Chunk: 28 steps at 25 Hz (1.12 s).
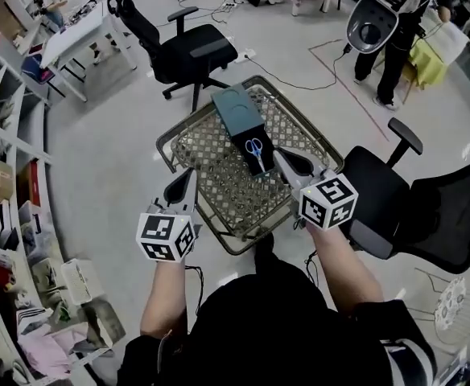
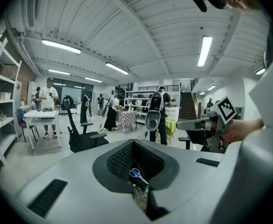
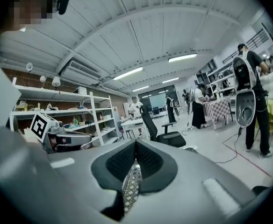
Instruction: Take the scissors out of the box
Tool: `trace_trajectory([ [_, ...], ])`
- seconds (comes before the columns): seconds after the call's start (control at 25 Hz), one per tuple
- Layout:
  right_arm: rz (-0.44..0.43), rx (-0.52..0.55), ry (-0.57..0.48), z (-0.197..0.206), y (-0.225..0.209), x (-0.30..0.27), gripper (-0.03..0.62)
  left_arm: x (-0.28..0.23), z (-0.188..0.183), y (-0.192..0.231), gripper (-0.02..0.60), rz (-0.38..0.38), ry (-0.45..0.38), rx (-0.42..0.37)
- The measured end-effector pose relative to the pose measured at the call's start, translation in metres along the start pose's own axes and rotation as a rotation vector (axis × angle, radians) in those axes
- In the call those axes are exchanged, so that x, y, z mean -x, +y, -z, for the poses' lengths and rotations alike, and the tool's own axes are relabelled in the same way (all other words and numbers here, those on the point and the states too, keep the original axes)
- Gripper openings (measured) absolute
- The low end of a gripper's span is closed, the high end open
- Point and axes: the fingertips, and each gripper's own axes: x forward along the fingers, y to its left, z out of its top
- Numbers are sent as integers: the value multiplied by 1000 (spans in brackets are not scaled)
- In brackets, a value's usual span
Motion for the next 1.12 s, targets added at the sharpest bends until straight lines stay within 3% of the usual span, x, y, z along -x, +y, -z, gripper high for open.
trace_trajectory([
  [0.4,-80,-40,169,37,-79,-87,15,-101,12,17,0,-15,90,78],
  [0.44,-79,-48,193,45,-82,-93,46,-105,16,20,0,-17,97,86],
  [0.48,-73,-55,218,53,-83,-98,71,-106,20,24,0,-18,104,96],
  [0.92,47,-16,530,165,-127,-166,71,-146,91,71,0,32,209,145],
  [1.12,114,-51,644,214,-151,-198,86,-164,119,89,0,58,236,191],
])
